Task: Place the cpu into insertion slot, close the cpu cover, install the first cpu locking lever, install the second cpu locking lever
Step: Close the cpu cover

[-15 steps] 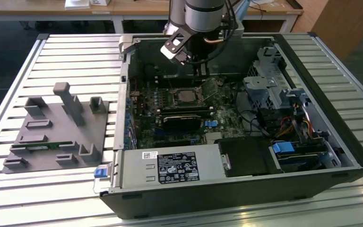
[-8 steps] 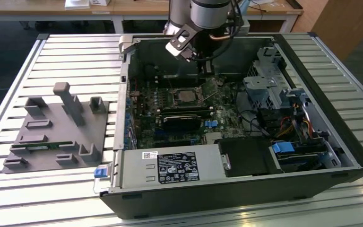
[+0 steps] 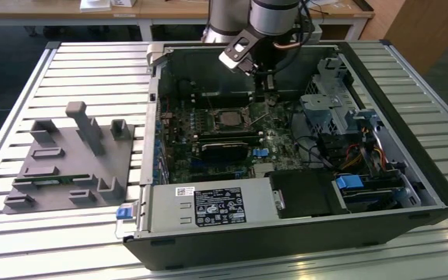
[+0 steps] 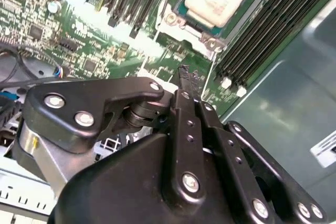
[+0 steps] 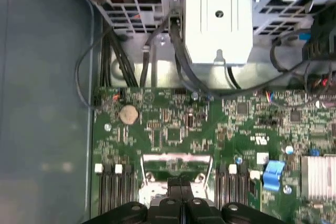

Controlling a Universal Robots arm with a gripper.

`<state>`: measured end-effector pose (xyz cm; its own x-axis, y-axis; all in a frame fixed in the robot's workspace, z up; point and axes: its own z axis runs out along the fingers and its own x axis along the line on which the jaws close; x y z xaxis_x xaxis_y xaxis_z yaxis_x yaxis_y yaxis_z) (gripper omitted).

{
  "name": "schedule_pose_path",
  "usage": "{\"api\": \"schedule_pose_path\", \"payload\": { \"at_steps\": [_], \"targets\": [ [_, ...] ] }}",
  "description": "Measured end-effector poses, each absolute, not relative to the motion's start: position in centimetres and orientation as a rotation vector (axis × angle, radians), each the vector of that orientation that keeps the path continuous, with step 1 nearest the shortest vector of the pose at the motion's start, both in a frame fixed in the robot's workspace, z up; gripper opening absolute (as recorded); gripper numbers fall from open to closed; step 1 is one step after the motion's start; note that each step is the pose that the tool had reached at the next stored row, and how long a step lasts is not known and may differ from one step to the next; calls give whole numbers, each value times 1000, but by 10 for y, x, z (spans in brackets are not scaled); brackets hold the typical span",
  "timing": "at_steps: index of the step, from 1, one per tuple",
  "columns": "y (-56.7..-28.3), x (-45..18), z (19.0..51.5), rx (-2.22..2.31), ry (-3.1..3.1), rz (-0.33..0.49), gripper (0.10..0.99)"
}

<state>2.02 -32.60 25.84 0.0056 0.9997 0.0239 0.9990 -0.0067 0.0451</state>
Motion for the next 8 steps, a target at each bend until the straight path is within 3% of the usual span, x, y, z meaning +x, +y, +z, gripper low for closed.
{"api": "schedule_pose_path", "payload": {
  "at_steps": [8],
  "targets": [
    [-324,31,258,2214,2209,73,106]
  ]
}}
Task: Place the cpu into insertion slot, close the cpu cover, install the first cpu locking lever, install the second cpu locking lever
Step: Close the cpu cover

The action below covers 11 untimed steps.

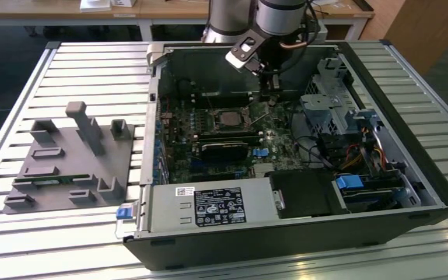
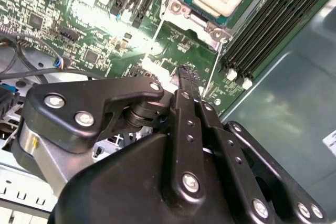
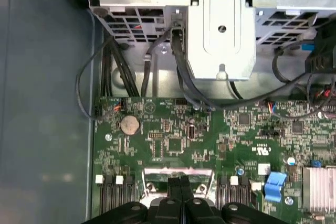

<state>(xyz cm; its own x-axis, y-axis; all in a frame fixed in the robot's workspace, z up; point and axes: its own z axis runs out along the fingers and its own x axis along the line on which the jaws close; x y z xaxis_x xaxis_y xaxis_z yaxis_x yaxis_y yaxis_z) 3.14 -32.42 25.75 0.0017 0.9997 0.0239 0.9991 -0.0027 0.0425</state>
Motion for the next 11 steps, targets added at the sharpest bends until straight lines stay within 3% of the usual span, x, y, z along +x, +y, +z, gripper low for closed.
{"api": "schedule_pose_path", "payload": {
  "at_steps": [11],
  "targets": [
    [-320,42,255,2216,2211,70,106]
  ]
}}
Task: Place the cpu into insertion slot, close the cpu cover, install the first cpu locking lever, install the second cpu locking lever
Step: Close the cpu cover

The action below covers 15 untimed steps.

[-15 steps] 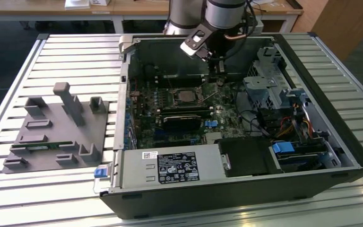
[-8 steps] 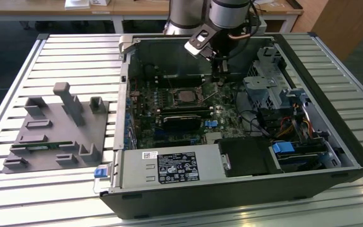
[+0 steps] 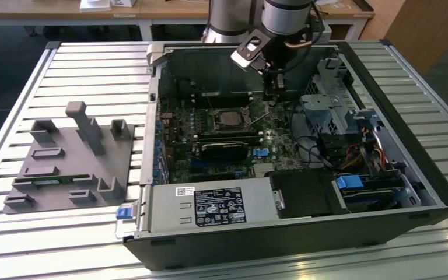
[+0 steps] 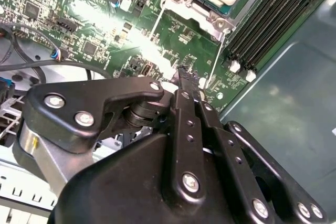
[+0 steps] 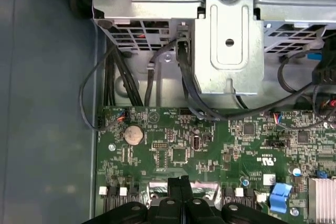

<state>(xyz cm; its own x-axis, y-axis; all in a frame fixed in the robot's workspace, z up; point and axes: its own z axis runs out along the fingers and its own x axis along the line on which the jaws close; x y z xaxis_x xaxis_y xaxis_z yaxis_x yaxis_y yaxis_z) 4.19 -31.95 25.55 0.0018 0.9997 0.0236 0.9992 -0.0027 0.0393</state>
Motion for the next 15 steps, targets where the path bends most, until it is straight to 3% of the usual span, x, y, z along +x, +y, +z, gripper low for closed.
{"api": "schedule_pose_path", "payload": {
  "at_steps": [15],
  "targets": [
    [-316,55,253,2219,2214,58,106]
  ]
}}
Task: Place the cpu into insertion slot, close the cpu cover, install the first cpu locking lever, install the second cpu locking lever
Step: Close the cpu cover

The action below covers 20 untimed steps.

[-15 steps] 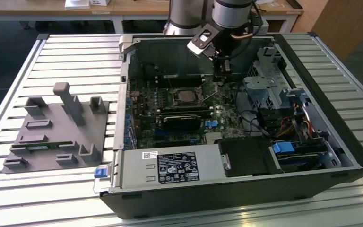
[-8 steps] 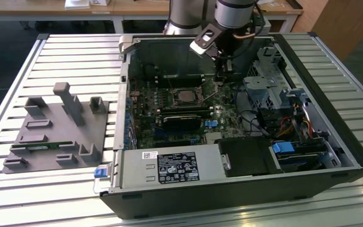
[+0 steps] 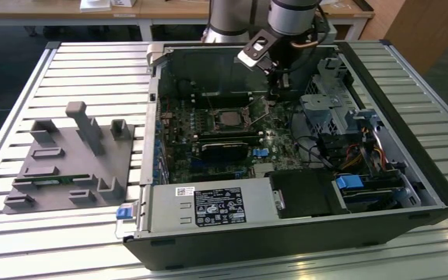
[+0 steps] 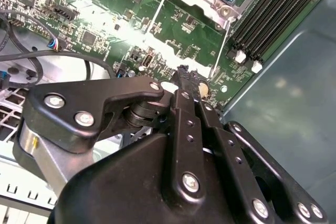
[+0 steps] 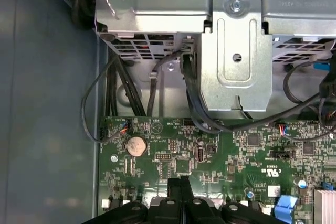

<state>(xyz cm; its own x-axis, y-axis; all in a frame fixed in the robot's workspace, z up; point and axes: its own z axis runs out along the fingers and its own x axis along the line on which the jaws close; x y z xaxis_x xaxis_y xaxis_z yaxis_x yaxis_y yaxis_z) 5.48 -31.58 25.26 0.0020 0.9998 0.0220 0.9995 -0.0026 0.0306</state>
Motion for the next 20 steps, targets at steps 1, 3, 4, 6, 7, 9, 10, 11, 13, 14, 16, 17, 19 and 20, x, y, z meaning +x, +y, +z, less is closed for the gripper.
{"api": "schedule_pose_path", "payload": {
  "at_steps": [1,3,4,6,7,9,10,11,13,14,16,17,19,20],
  "targets": [
    [-316,56,252,2220,2215,57,106],
    [-315,57,252,2220,2215,56,106],
    [-315,58,252,2221,2216,56,106],
    [-315,60,251,2221,2216,54,106],
    [-315,61,251,2222,2217,53,106],
    [-315,63,251,2223,2218,51,106],
    [-315,63,250,2223,2218,51,106],
    [-315,64,250,2224,2219,49,106],
    [-315,64,248,2225,2220,46,106],
    [-315,64,247,2226,2221,45,106],
    [-315,64,244,2228,2222,41,106],
    [-315,64,243,2229,2223,39,106],
    [-315,64,241,2230,2224,37,106],
    [-315,64,240,2230,2224,37,106]
  ]
}}
